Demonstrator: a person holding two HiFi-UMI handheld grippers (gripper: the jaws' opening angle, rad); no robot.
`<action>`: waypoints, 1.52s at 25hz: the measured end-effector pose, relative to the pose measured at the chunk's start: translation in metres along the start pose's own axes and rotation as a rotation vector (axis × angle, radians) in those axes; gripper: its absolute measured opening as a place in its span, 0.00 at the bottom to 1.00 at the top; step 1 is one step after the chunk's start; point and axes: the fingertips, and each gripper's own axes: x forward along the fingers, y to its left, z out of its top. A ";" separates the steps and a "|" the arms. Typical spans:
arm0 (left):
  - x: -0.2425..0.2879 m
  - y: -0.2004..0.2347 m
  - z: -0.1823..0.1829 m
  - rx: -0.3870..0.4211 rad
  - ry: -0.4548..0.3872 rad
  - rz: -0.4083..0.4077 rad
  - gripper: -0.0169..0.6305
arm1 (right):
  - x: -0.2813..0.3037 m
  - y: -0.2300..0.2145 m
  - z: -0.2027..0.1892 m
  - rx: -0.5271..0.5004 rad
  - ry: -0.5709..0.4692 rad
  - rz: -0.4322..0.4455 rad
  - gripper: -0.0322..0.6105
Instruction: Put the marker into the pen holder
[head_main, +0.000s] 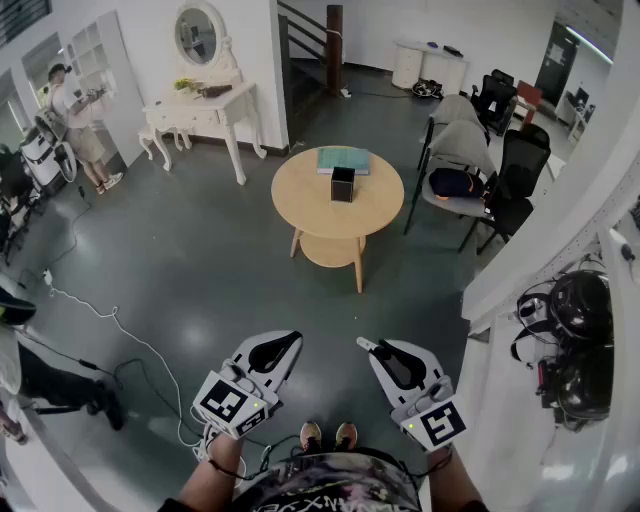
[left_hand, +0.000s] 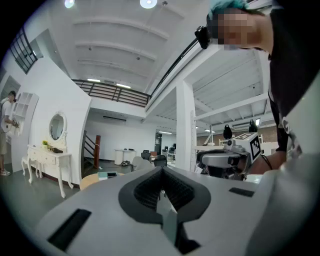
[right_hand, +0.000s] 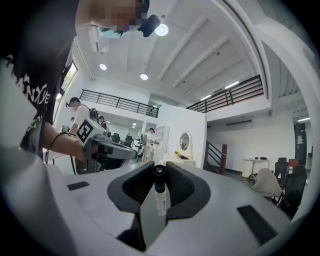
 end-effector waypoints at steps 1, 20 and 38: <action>0.001 0.000 0.000 0.001 0.000 -0.001 0.05 | 0.000 -0.001 -0.001 0.000 0.003 -0.001 0.17; 0.006 0.010 -0.007 -0.004 0.006 -0.009 0.05 | 0.010 -0.003 -0.001 0.013 -0.030 0.007 0.17; 0.025 0.010 -0.004 0.007 0.010 -0.010 0.05 | 0.011 -0.019 -0.004 0.022 -0.033 0.005 0.17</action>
